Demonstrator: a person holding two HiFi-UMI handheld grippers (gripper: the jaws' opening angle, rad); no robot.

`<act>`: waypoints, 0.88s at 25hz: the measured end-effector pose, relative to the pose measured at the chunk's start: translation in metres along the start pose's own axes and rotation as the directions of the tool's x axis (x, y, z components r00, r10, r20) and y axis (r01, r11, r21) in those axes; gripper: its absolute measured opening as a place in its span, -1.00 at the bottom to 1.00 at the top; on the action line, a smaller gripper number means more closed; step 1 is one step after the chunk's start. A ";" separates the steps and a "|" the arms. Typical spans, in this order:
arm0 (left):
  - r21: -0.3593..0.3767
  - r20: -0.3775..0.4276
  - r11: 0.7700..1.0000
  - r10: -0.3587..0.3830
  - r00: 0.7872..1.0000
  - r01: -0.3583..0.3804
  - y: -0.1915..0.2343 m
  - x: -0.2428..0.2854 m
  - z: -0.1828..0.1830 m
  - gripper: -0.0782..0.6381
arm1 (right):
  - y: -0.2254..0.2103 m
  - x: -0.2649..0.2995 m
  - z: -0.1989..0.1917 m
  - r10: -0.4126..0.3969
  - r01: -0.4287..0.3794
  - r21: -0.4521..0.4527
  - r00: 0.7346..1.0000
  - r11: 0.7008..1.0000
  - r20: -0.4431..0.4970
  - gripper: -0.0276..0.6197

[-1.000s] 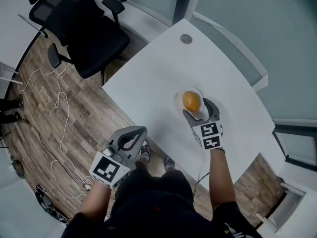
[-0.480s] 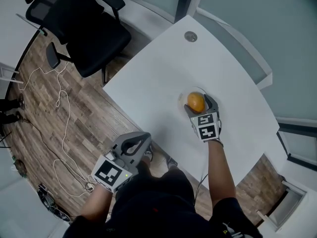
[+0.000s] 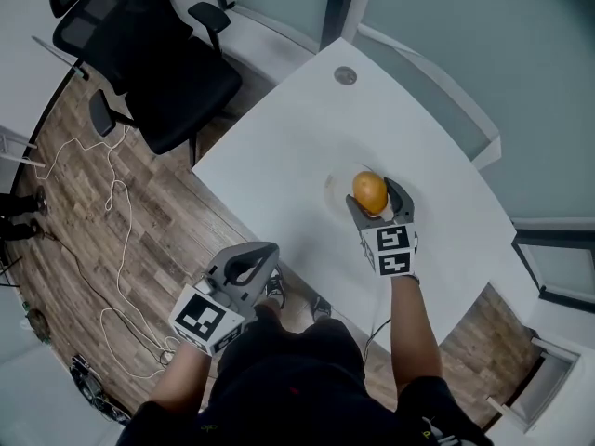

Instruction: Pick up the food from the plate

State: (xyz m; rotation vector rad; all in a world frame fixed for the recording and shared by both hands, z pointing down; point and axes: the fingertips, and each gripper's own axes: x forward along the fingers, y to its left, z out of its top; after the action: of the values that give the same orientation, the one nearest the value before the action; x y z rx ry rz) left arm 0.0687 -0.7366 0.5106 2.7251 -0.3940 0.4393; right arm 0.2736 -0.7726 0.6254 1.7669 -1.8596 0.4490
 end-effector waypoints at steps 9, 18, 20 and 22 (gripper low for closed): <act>0.080 0.070 0.997 -0.024 0.997 0.018 -0.061 -0.011 0.043 -0.72 | 0.019 -0.123 0.031 0.024 -0.037 0.065 0.981 0.997 0.192 0.23; 0.270 0.171 0.963 -0.048 0.984 0.000 -0.119 -0.020 0.094 -0.72 | 0.010 -0.254 0.101 -0.014 -0.023 0.080 0.901 0.997 0.434 0.23; 0.261 0.202 0.965 -0.056 0.978 0.001 -0.131 -0.024 0.107 -0.72 | 0.010 -0.272 0.113 -0.016 -0.023 0.080 0.888 0.997 0.459 0.23; 0.266 0.229 0.964 -0.065 0.971 0.002 -0.140 -0.030 0.114 -0.72 | 0.013 -0.290 0.124 -0.026 -0.013 0.075 0.870 0.997 0.493 0.23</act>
State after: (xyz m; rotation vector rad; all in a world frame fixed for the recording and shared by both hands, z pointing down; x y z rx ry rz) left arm 0.1143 -0.6475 0.3576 3.0523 -0.3714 0.1666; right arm 0.2430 -0.6079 0.3583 2.0828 -2.1971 0.0575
